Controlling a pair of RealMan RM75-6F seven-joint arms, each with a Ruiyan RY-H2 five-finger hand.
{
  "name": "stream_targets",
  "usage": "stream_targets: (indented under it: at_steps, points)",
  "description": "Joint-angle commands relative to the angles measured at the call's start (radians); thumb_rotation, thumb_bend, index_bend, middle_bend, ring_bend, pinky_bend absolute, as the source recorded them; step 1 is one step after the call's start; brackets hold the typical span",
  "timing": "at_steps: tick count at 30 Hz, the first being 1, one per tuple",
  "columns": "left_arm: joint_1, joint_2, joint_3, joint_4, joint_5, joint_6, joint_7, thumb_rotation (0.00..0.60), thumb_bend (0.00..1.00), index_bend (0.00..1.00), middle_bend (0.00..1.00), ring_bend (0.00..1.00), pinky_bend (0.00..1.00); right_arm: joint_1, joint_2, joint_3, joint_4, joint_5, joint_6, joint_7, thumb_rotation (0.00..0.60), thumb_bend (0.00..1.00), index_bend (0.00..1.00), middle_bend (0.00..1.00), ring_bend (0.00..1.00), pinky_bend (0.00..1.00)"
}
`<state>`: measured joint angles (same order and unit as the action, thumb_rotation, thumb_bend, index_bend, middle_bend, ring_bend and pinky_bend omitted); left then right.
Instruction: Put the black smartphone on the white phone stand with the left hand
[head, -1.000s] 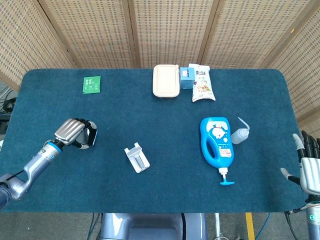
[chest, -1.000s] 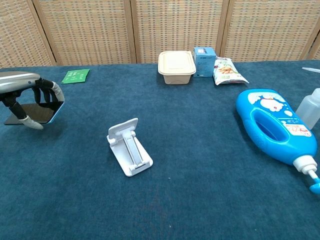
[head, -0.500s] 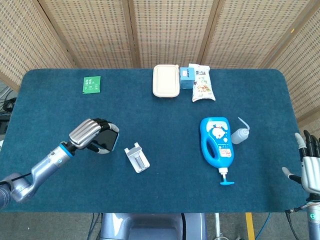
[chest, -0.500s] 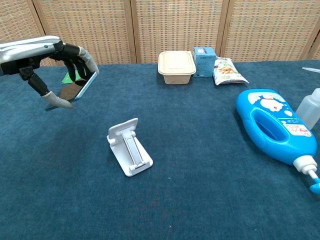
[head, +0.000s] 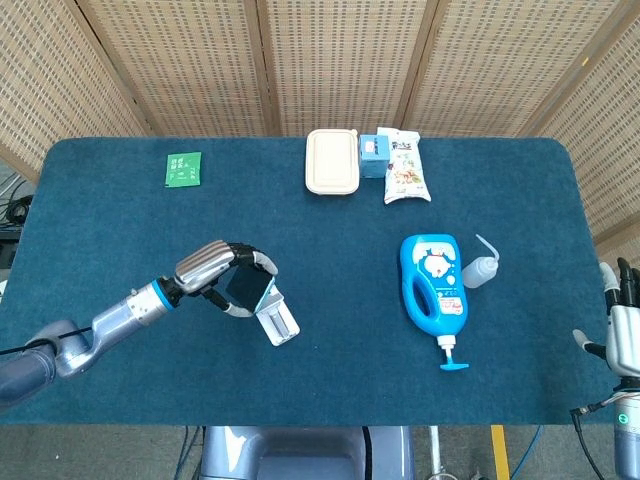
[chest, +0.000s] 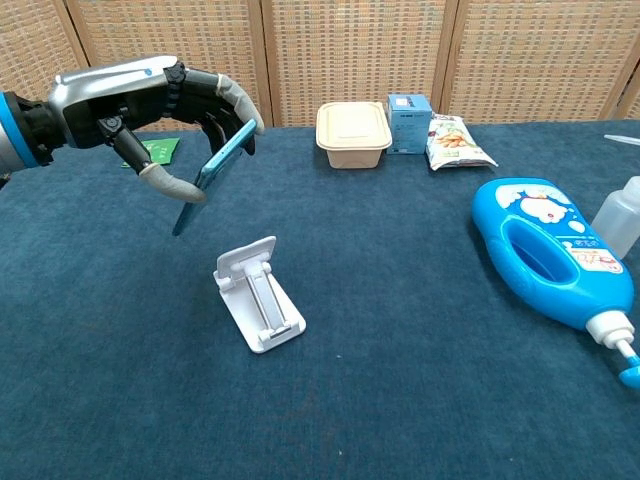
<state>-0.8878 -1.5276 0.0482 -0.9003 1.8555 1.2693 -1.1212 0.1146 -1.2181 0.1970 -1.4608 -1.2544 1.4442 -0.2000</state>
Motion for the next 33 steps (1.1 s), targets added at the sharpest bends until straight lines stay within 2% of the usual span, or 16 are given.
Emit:
stream_targets:
  at_steps: [1,5,12,18,33]
  points:
    - [-0.062,-0.161,0.062,0.304,0.047,0.046,-0.295,0.600,0.15,0.47,0.44,0.45,0.39,0.001,-0.014,0.007,0.008,0.025,0.004,-0.032,0.600,0.10,0.00,0.00,0.00,0.00]
    - [-0.070,-0.213,0.091,0.419,0.058,0.087,-0.423,0.600,0.17,0.47,0.44,0.45,0.39,0.003,-0.020,0.012,0.013,0.037,0.005,-0.048,0.600,0.10,0.00,0.00,0.00,0.00]
    - [-0.054,-0.263,0.144,0.549,0.071,0.159,-0.608,0.600,0.18,0.47,0.44,0.45,0.39,0.012,-0.031,0.016,0.022,0.059,-0.010,-0.072,0.600,0.10,0.00,0.00,0.00,0.00]
    - [-0.061,-0.302,0.169,0.617,0.073,0.190,-0.645,0.600,0.19,0.47,0.44,0.45,0.39,0.018,-0.035,0.026,0.035,0.082,-0.019,-0.078,0.600,0.10,0.00,0.00,0.00,0.00]
    - [-0.085,-0.373,0.173,0.685,0.020,0.119,-0.686,0.600,0.19,0.47,0.44,0.45,0.39,0.019,-0.039,0.029,0.035,0.091,-0.009,-0.092,0.600,0.10,0.00,0.00,0.00,0.00]
